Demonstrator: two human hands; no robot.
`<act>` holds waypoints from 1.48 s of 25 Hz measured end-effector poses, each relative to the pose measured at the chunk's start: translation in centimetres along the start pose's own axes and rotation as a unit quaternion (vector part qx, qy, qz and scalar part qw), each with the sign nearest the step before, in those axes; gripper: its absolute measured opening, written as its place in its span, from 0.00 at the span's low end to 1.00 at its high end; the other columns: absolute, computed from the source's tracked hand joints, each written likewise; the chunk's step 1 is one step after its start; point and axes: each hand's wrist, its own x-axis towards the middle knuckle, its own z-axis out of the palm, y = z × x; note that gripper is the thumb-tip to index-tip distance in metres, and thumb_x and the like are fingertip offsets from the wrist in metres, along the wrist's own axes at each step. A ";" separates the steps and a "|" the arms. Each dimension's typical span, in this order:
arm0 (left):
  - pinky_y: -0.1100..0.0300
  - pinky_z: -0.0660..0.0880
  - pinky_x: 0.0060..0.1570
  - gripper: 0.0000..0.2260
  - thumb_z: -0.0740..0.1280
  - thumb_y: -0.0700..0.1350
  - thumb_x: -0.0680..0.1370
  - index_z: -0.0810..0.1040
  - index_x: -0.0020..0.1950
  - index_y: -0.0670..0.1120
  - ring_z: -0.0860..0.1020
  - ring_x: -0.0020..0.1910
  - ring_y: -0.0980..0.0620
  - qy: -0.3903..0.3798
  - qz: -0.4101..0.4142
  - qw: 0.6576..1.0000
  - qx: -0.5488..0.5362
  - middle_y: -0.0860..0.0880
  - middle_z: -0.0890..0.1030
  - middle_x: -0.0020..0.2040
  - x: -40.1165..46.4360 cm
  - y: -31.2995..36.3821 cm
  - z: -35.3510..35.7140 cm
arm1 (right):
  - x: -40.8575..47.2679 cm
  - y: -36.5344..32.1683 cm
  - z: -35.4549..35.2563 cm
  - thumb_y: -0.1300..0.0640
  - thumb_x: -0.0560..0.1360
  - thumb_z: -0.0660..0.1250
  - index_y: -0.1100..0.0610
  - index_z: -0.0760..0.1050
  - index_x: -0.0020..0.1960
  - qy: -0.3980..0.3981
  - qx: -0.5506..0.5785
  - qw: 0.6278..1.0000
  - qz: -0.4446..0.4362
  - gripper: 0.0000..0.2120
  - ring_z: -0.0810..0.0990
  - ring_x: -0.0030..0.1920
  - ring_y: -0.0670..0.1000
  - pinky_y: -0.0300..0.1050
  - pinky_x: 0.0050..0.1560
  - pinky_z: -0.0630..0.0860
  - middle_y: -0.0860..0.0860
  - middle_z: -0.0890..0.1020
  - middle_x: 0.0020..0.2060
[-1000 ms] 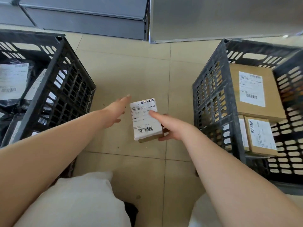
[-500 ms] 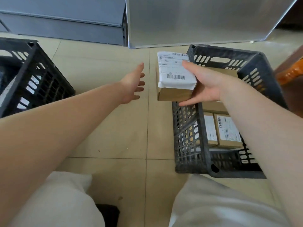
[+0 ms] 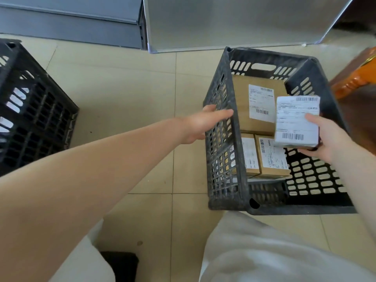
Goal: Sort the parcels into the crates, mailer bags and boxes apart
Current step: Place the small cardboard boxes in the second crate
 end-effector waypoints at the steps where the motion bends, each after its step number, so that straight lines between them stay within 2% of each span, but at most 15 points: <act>1: 0.43 0.64 0.71 0.38 0.66 0.62 0.77 0.49 0.80 0.56 0.62 0.75 0.46 -0.014 0.000 1.000 0.002 0.51 0.58 0.79 -0.1 0.1 0.9 | 0.5 0.4 -0.7 0.50 0.78 0.69 0.49 0.75 0.65 0.057 0.000 0.998 -0.010 0.16 0.83 0.57 0.54 0.59 0.57 0.75 0.48 0.85 0.56; 3: 0.41 0.67 0.69 0.41 0.69 0.57 0.76 0.46 0.80 0.56 0.63 0.75 0.46 -0.023 0.008 1.000 0.008 0.51 0.58 0.79 -0.1 0.4 2.4 | 1.1 1.0 -1.7 0.50 0.76 0.71 0.49 0.75 0.63 0.145 -0.020 0.988 -0.041 0.16 0.83 0.53 0.54 0.56 0.58 0.76 0.49 0.84 0.56; 5: 0.45 0.73 0.63 0.43 0.72 0.53 0.76 0.44 0.80 0.56 0.70 0.69 0.48 -0.024 0.017 0.999 0.025 0.52 0.66 0.75 0.1 0.5 3.6 | 1.5 1.8 -2.1 0.51 0.76 0.71 0.50 0.76 0.67 0.187 -0.089 0.976 -0.066 0.20 0.83 0.53 0.55 0.49 0.54 0.77 0.52 0.83 0.61; 7: 0.54 0.76 0.50 0.43 0.72 0.49 0.76 0.44 0.80 0.55 0.75 0.53 0.55 -0.023 0.023 0.999 0.023 0.58 0.74 0.57 0.2 0.6 4.0 | 1.5 2.4 -2.0 0.51 0.78 0.70 0.53 0.75 0.71 0.208 -0.172 0.959 -0.085 0.22 0.82 0.57 0.58 0.46 0.52 0.74 0.55 0.81 0.64; 9: 0.55 0.78 0.47 0.43 0.72 0.44 0.77 0.44 0.80 0.55 0.74 0.45 0.57 -0.015 0.027 0.999 0.027 0.60 0.70 0.45 0.1 0.6 4.1 | 1.5 2.6 -1.9 0.44 0.74 0.69 0.54 0.75 0.71 0.212 -0.225 0.946 -0.096 0.28 0.81 0.61 0.61 0.48 0.55 0.75 0.58 0.80 0.65; 12: 0.47 0.79 0.55 0.44 0.70 0.39 0.76 0.44 0.80 0.57 0.80 0.55 0.45 -0.009 0.030 0.999 0.042 0.55 0.70 0.49 -0.2 0.5 4.3 | 4.5 4.4 -3.5 0.32 0.66 0.59 0.53 0.72 0.72 0.247 -0.331 0.904 -0.111 0.40 0.76 0.63 0.65 0.62 0.61 0.76 0.59 0.76 0.65; 14: 0.43 0.80 0.53 0.44 0.70 0.38 0.76 0.44 0.79 0.58 0.80 0.57 0.40 0.002 0.034 0.998 0.049 0.52 0.70 0.57 -0.2 0.2 4.6 | 2.1 4.3 -2.5 0.37 0.74 0.60 0.55 0.70 0.73 0.243 -0.400 0.873 -0.137 0.34 0.70 0.66 0.66 0.66 0.64 0.73 0.61 0.72 0.67; 18: 0.40 0.80 0.51 0.43 0.69 0.38 0.76 0.44 0.79 0.58 0.81 0.56 0.39 0.017 0.046 0.996 0.069 0.52 0.74 0.58 -0.2 -0.2 4.9 | -0.2 4.6 -2.4 0.44 0.80 0.62 0.56 0.67 0.75 0.249 -0.474 0.823 -0.188 0.28 0.67 0.67 0.67 0.67 0.62 0.69 0.62 0.69 0.68; 20: 0.42 0.81 0.50 0.43 0.69 0.38 0.76 0.44 0.79 0.58 0.82 0.54 0.41 0.018 0.051 0.995 0.078 0.47 0.69 0.71 0.0 -0.2 4.8 | -0.2 5.1 -2.9 0.43 0.80 0.62 0.57 0.67 0.75 0.248 -0.472 0.826 -0.185 0.28 0.68 0.67 0.67 0.67 0.63 0.69 0.62 0.69 0.68; 23: 0.42 0.80 0.50 0.43 0.69 0.37 0.77 0.44 0.79 0.58 0.81 0.55 0.39 0.016 0.053 0.996 0.071 0.46 0.64 0.75 0.1 -0.2 4.7 | -0.4 6.2 -3.6 0.40 0.79 0.60 0.58 0.69 0.71 0.255 -0.435 0.846 -0.174 0.28 0.72 0.64 0.68 0.66 0.63 0.70 0.62 0.71 0.66; 26: 0.45 0.82 0.49 0.43 0.69 0.35 0.77 0.44 0.79 0.58 0.81 0.56 0.41 0.008 0.048 0.998 0.045 0.49 0.72 0.65 0.1 -0.2 4.7 | -0.8 7.2 -4.2 0.39 0.79 0.58 0.60 0.71 0.67 0.256 -0.431 0.852 -0.151 0.28 0.76 0.59 0.69 0.64 0.58 0.73 0.63 0.75 0.62; 29: 0.50 0.82 0.48 0.43 0.68 0.34 0.77 0.44 0.79 0.57 0.80 0.56 0.46 -0.006 0.049 0.998 0.031 0.55 0.72 0.49 0.2 -0.2 4.7 | -0.3 7.7 -4.0 0.40 0.80 0.57 0.60 0.69 0.69 0.219 -0.382 0.892 -0.106 0.28 0.77 0.59 0.68 0.59 0.54 0.73 0.63 0.77 0.60; 33: 0.54 0.83 0.45 0.43 0.68 0.34 0.77 0.43 0.79 0.58 0.79 0.56 0.48 -0.013 0.052 0.998 0.029 0.54 0.72 0.52 0.3 -0.3 4.5 | 1.3 8.0 -3.5 0.37 0.79 0.54 0.62 0.68 0.73 0.185 -0.351 0.918 -0.023 0.34 0.73 0.62 0.67 0.58 0.62 0.70 0.66 0.75 0.64; 36: 0.57 0.82 0.43 0.44 0.68 0.34 0.77 0.43 0.79 0.59 0.79 0.54 0.50 -0.018 0.054 0.998 0.025 0.52 0.68 0.60 0.2 -0.3 4.5 | 1.4 8.0 -3.5 0.47 0.85 0.56 0.64 0.68 0.74 0.172 -0.305 0.937 0.009 0.25 0.69 0.41 0.56 0.48 0.40 0.65 0.64 0.76 0.51; 37: 0.57 0.82 0.43 0.44 0.68 0.35 0.77 0.42 0.79 0.59 0.79 0.54 0.50 -0.021 0.052 0.998 0.021 0.51 0.68 0.61 0.2 -0.3 4.5 | 1.7 8.3 -3.6 0.48 0.85 0.57 0.63 0.67 0.74 0.164 -0.278 0.946 0.015 0.24 0.69 0.40 0.55 0.48 0.38 0.66 0.62 0.76 0.52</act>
